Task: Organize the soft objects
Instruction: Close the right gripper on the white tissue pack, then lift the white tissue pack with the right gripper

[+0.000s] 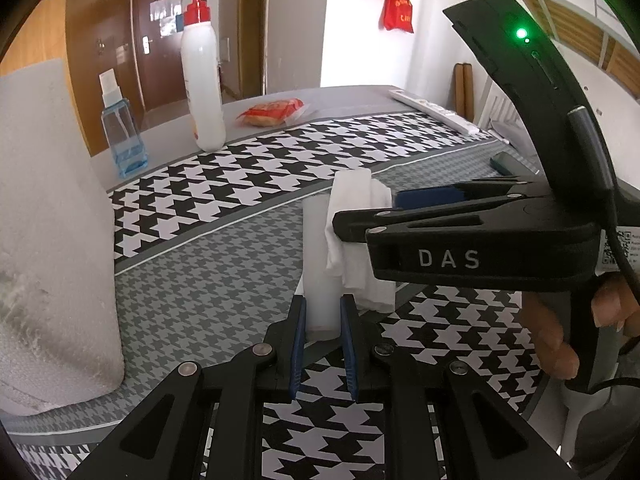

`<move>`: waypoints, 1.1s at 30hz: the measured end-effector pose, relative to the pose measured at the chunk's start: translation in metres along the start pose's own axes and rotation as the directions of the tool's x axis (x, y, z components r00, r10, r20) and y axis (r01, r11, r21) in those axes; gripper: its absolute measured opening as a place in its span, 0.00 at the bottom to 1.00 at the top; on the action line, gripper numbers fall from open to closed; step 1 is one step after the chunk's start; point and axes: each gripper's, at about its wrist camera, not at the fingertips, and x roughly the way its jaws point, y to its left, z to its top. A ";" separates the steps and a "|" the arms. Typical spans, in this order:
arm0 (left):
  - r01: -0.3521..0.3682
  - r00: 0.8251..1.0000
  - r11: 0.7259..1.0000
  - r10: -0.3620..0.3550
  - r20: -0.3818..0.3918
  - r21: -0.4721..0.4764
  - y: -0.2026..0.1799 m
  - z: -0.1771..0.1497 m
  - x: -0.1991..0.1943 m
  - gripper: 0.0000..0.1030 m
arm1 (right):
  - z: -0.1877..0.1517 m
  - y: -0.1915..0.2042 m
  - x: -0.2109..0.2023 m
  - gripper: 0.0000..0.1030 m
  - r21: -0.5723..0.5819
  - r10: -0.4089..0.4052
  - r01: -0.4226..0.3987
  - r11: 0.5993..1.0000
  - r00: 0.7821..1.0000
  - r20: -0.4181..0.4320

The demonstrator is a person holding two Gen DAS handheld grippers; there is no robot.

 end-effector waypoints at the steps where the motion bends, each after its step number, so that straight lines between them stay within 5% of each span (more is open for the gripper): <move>1: 0.000 1.000 1.000 0.000 0.000 -0.002 0.000 0.000 0.000 0.18 | 0.001 0.002 0.000 0.43 -0.006 -0.002 0.002 1.000 1.000 -0.002; 6: -0.010 1.000 1.000 0.010 0.008 -0.013 0.003 0.001 -0.001 0.18 | 0.000 0.007 0.004 0.14 -0.017 -0.017 0.017 1.000 1.000 -0.012; 17: -0.045 0.998 0.999 0.046 0.031 -0.026 0.011 -0.004 -0.013 0.18 | -0.014 -0.014 -0.028 0.12 -0.013 -0.092 0.092 0.996 0.996 0.017; 33: -0.057 0.986 0.998 0.056 0.156 0.007 -0.001 -0.008 -0.059 0.17 | -0.030 -0.005 -0.082 0.12 0.007 -0.066 0.066 0.998 0.989 0.132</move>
